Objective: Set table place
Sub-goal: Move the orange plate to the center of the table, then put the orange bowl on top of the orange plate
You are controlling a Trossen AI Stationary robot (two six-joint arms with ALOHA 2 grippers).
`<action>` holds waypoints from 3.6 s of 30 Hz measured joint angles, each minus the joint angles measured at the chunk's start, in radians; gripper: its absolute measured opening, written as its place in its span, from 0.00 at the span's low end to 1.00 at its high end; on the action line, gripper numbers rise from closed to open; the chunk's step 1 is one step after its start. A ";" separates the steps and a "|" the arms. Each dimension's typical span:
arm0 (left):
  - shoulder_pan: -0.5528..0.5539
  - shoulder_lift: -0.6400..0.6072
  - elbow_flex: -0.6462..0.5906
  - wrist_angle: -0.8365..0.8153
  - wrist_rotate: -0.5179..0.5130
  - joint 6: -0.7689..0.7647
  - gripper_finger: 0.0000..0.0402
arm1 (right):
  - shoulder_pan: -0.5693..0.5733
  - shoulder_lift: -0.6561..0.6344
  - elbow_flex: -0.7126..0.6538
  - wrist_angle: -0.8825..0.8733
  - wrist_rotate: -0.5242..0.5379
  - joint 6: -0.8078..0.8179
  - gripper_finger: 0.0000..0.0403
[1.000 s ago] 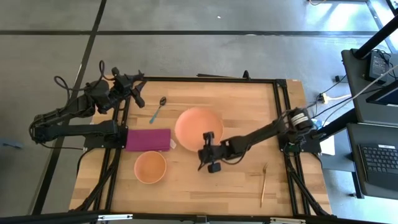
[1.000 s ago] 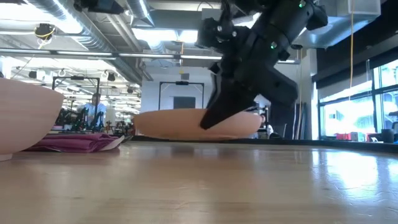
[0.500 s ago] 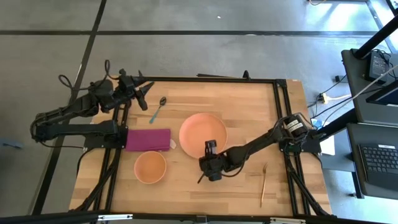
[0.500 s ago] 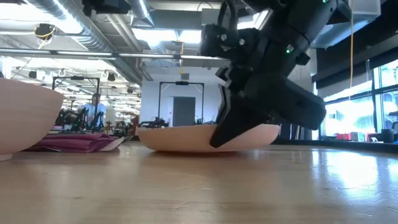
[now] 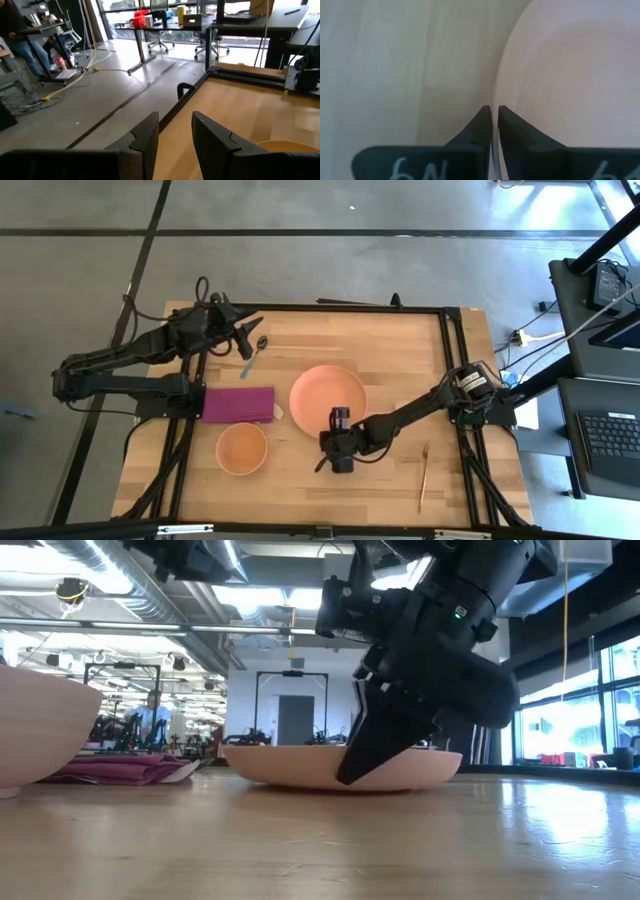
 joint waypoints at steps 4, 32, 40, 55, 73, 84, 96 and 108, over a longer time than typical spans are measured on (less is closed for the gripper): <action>0.000 -0.003 0.000 0.018 0.000 0.000 0.27 | 0.000 0.000 0.000 0.014 -0.015 0.000 0.10; -0.063 -0.015 0.000 -0.095 0.499 -0.229 0.27 | 0.007 0.000 0.251 -0.145 -0.018 0.093 0.38; -0.222 -0.006 0.000 -0.385 0.474 -0.072 0.27 | 0.023 -0.001 0.302 -0.197 -0.018 0.090 0.38; -0.409 0.152 0.001 -0.505 0.359 -0.018 0.27 | -0.030 -0.001 0.302 -0.280 -0.004 0.016 0.38; -0.476 0.434 0.001 -0.471 0.468 -0.237 0.27 | -0.160 -0.001 0.302 -0.551 0.186 -0.011 0.38; -0.667 0.412 0.001 -0.473 0.413 -0.234 0.27 | -0.145 -0.001 0.302 -0.550 0.173 -0.008 0.38; -0.692 0.413 0.001 -0.519 0.294 -0.173 0.27 | -0.130 -0.001 0.302 -0.548 0.166 0.089 0.38; -0.686 0.461 0.001 -0.528 0.291 -0.183 0.27 | -0.086 -0.001 0.302 -0.542 0.142 0.146 0.38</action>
